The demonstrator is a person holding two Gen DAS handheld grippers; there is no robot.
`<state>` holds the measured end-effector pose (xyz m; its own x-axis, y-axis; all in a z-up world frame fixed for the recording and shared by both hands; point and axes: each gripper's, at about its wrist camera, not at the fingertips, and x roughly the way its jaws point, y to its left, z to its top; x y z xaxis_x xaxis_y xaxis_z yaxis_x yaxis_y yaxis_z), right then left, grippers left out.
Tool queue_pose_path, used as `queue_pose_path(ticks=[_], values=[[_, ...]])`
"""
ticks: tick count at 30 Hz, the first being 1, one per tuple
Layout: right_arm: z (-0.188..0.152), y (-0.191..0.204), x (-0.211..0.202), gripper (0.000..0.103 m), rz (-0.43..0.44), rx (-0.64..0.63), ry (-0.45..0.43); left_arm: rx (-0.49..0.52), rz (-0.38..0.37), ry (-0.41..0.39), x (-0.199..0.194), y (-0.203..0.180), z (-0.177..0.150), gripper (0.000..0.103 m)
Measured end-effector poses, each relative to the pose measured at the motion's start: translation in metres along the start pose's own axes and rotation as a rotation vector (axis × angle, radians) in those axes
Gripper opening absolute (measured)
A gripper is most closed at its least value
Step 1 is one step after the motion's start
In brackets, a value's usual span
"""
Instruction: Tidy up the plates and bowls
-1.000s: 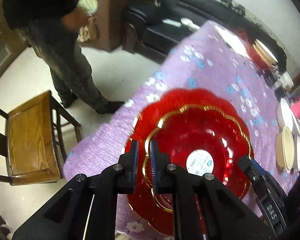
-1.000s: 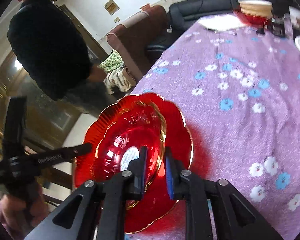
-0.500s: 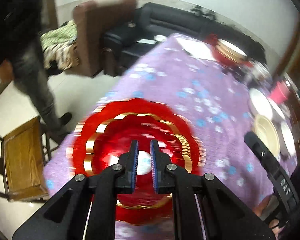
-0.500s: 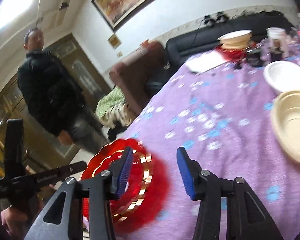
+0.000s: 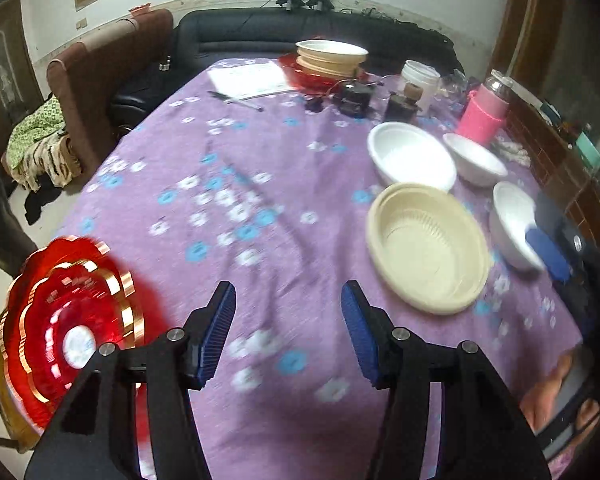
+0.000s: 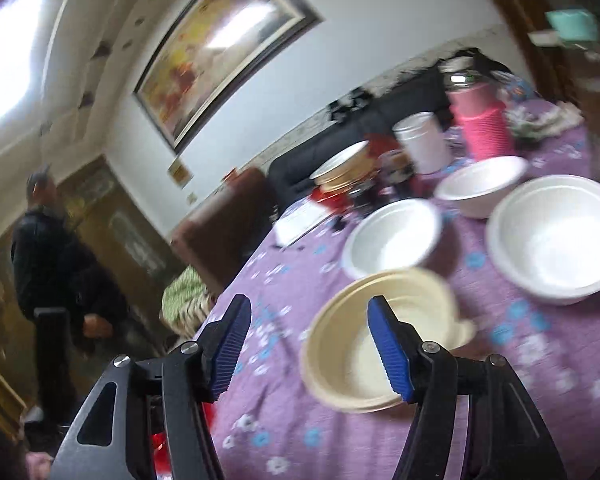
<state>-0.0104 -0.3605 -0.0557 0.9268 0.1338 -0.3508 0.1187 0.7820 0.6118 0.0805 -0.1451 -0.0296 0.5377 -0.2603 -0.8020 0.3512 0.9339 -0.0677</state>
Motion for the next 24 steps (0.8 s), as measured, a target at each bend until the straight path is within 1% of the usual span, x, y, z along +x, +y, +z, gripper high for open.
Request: queue_pose_path(ticks=[3, 5, 8, 9, 11, 14, 15, 17, 19, 21, 23, 24], values=[[0.014, -0.039, -0.008, 0.065, 0.035, 0.109, 0.023, -0.024, -0.018, -0.006, 0.01, -0.017, 0.018, 0.054], [0.021, -0.058, -0.013, 0.065, 0.034, 0.153, 0.025, -0.028, -0.021, -0.013, 0.013, -0.026, 0.025, 0.054], [0.032, -0.081, -0.029, 0.065, 0.038, 0.211, 0.017, -0.015, -0.048, -0.002, 0.015, -0.036, 0.024, 0.054], [0.036, -0.087, -0.035, 0.065, 0.03, 0.212, 0.011, 0.002, -0.075, 0.008, 0.016, -0.043, 0.023, 0.054], [0.044, -0.102, -0.054, 0.065, -0.009, 0.223, -0.04, 0.038, -0.102, 0.022, 0.016, -0.059, 0.026, 0.054], [0.056, -0.133, -0.081, 0.067, -0.037, 0.283, -0.109, 0.079, -0.154, 0.019, 0.011, -0.083, 0.032, 0.054], [0.059, -0.142, -0.087, 0.07, -0.053, 0.3, -0.122, 0.096, -0.158, 0.017, 0.011, -0.092, 0.035, 0.055], [0.063, -0.159, -0.093, 0.07, -0.077, 0.334, -0.126, 0.134, -0.17, 0.016, 0.01, -0.115, 0.045, 0.06], [0.066, -0.172, -0.094, 0.07, -0.076, 0.365, -0.112, 0.147, -0.192, 0.018, 0.011, -0.131, 0.054, 0.06], [0.07, -0.183, -0.095, 0.07, -0.082, 0.384, -0.091, 0.161, -0.229, 0.03, 0.015, -0.152, 0.065, 0.064], [0.077, -0.192, -0.094, 0.07, -0.105, 0.402, -0.059, 0.169, -0.238, 0.031, 0.022, -0.172, 0.077, 0.075], [0.081, -0.195, -0.094, 0.07, -0.116, 0.406, -0.036, 0.169, -0.239, 0.037, 0.028, -0.18, 0.082, 0.075]])
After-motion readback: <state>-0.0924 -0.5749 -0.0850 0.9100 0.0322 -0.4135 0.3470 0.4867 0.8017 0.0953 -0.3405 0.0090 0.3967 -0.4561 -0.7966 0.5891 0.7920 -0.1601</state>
